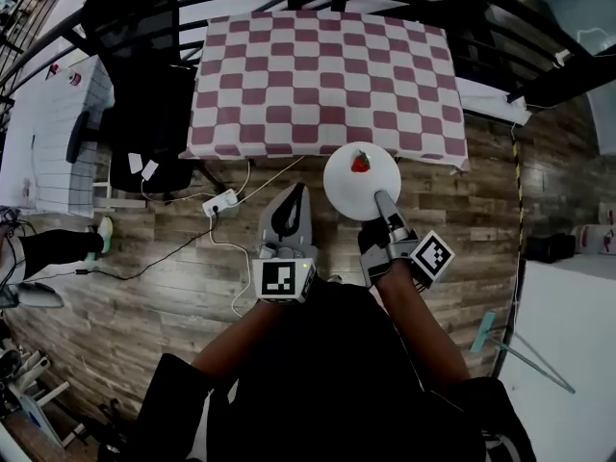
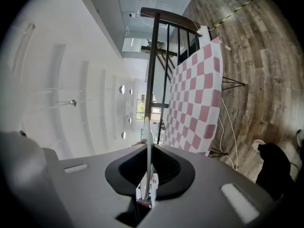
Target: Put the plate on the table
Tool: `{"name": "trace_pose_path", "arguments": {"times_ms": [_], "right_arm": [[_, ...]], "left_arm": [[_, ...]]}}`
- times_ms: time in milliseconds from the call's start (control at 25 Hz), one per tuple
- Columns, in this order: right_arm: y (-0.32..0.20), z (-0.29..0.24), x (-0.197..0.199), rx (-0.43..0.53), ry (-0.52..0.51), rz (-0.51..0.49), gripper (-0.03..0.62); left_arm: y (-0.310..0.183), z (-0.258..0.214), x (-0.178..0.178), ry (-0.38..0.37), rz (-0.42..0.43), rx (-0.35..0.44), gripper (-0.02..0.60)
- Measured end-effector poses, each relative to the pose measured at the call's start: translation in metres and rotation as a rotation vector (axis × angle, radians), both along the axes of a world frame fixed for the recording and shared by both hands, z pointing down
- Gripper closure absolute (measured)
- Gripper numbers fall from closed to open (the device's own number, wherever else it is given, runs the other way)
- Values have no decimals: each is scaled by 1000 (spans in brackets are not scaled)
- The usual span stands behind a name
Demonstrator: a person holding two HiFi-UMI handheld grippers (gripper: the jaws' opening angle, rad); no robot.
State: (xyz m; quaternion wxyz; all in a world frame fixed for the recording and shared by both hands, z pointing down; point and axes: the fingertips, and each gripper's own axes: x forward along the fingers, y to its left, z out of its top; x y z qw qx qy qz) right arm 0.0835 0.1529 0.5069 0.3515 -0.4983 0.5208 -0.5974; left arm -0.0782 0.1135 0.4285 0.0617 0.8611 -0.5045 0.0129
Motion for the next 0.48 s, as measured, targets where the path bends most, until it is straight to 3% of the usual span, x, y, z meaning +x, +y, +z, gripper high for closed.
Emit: {"name": "trace_pose_path", "arguments": {"times_ms": [200,480], "right_arm": [[-63,-17,-4,68,10,30,577],[-126,-27,-10,127,-9,83,577]], "left_arm": [[-50,-9,-5,1,35,-20,572],[-111,-15,-19,-15,81,14,572]]}}
